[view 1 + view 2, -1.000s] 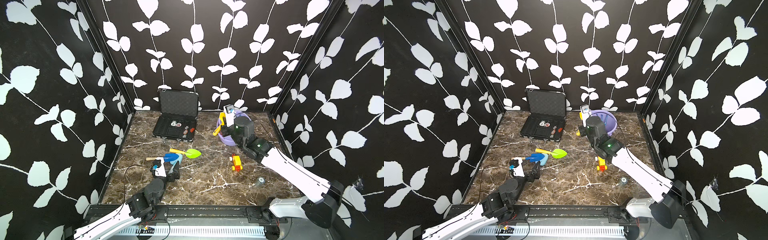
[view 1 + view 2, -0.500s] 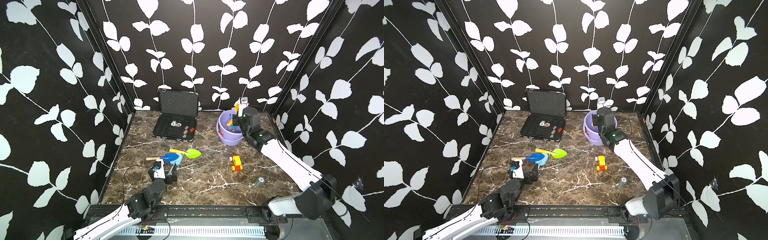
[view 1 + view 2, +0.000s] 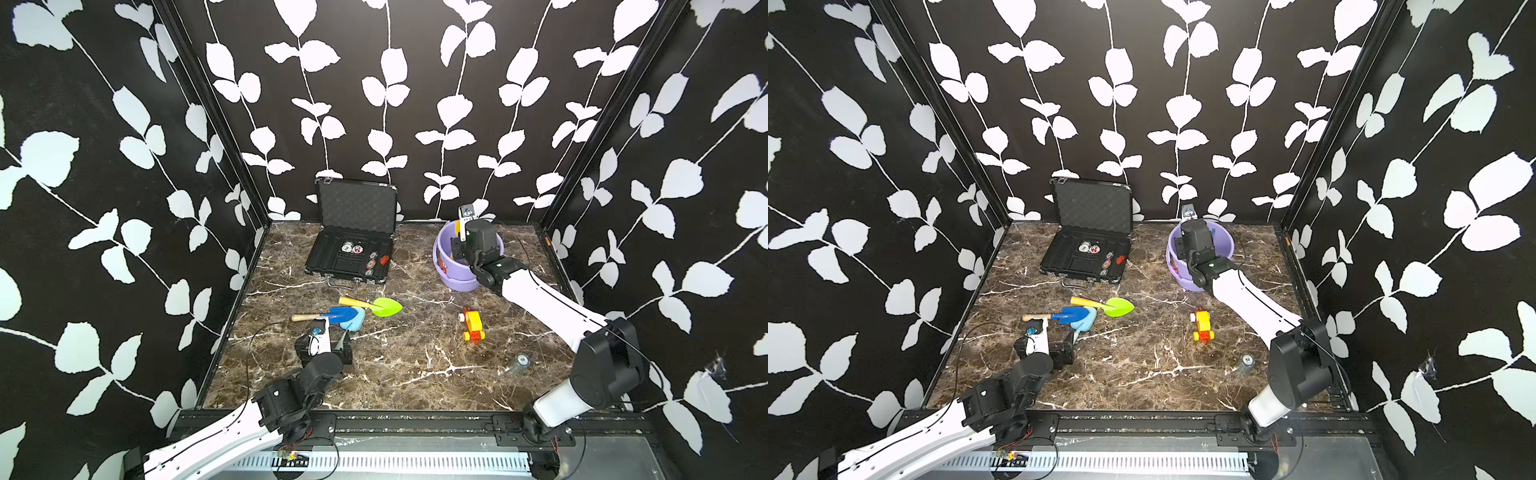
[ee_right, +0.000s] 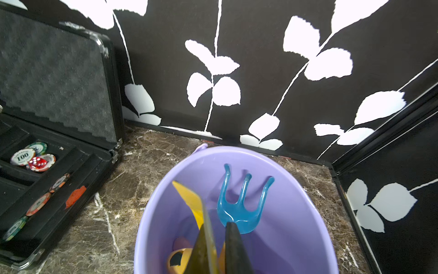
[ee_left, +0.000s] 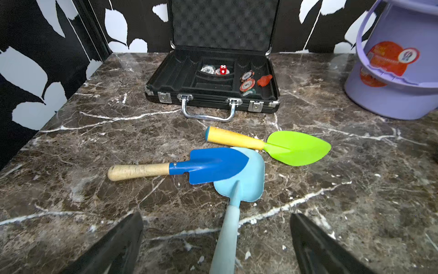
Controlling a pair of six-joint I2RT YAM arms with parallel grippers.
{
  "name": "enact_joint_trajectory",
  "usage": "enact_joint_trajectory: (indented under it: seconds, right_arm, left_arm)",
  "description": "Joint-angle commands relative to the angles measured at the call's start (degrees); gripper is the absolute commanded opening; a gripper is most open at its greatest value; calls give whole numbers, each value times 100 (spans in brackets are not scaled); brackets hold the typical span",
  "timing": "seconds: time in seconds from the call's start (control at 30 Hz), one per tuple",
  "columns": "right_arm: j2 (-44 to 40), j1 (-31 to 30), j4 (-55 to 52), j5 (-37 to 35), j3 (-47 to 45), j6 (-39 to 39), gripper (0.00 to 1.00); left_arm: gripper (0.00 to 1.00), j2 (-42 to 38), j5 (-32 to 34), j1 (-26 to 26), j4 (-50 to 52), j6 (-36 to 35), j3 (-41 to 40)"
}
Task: Organize the gardening tools
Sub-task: Place the gardening tool in the container.
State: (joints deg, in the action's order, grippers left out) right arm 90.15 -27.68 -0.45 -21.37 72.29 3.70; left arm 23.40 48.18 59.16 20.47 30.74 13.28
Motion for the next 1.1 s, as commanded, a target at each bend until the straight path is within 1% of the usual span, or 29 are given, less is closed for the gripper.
enact_joint_trajectory:
  seconds: [0.0, 0.1, 0.33, 0.57, 0.7, 0.8, 0.9, 1.0, 1.07]
  right_arm:
    - [84, 41, 287, 98, -43, 98, 0]
    - [236, 57, 199, 150, -31, 129, 0]
    - [543, 92, -25, 156, 4, 135, 0]
    - [670, 121, -182, 148, -86, 214, 0]
    - [690, 150, -184, 304, -142, 285, 0]
    - [686, 158, -196, 418, -141, 319, 11]
    - [633, 166, -239, 505, -128, 345, 24]
    - [526, 167, -286, 639, -113, 367, 41]
    - [431, 164, -372, 730, -90, 404, 53]
  left_arm:
    - [99, 524, -153, -1, 326, 368, 295]
    - [99, 1184, -243, -1, 414, 528, 530]
    - [99, 2241, -343, -1, 535, 728, 897]
    - [99, 2834, -291, -30, 900, 943, 1201]
    - [99, 2922, -568, -164, 845, 891, 1185]
    - [99, 2881, -847, -395, 764, 775, 1151]
    - [99, 2737, -1136, -717, 647, 587, 1133]
    - [99, 2538, -1219, -950, 639, 304, 1232]
    - [99, 2441, -1152, -1094, 880, 145, 1437]
